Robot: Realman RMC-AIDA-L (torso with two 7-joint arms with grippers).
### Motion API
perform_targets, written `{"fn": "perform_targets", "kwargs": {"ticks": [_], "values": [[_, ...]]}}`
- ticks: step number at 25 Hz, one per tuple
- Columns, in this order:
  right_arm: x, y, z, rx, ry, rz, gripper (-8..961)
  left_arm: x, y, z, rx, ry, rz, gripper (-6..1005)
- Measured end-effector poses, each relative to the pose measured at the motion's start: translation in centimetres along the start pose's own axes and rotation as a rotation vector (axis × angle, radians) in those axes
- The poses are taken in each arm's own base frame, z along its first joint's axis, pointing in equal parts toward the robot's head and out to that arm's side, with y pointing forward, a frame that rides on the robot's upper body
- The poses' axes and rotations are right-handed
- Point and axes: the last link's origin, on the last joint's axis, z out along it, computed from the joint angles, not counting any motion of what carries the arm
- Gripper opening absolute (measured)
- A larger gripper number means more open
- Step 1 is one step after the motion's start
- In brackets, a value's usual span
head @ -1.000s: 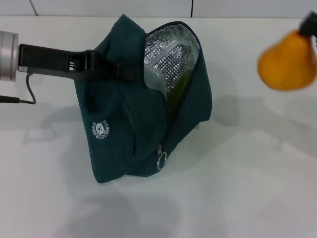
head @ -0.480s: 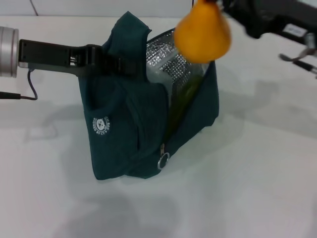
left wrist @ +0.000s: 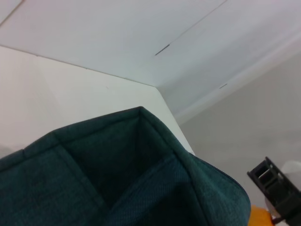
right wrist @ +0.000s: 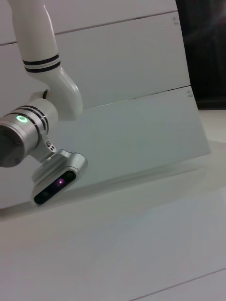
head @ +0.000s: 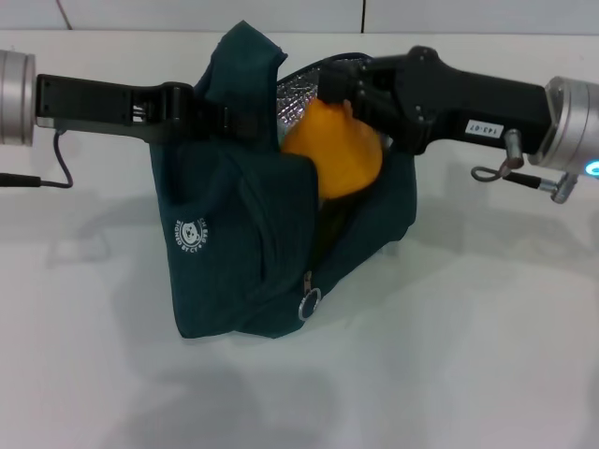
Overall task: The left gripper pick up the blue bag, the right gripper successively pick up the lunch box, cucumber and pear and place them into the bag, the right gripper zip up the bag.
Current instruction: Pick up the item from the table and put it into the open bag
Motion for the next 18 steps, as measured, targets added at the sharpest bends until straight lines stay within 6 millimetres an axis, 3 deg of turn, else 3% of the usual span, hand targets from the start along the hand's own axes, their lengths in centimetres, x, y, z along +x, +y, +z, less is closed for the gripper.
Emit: {"fn": "perform_targets", "kwargs": {"ticks": [18], "values": [[0.8,-0.1,-0.61,0.035,-0.003,0.059,117,0.04,-0.01,-0.07,0.002,-0.002,0.002,43]]}}
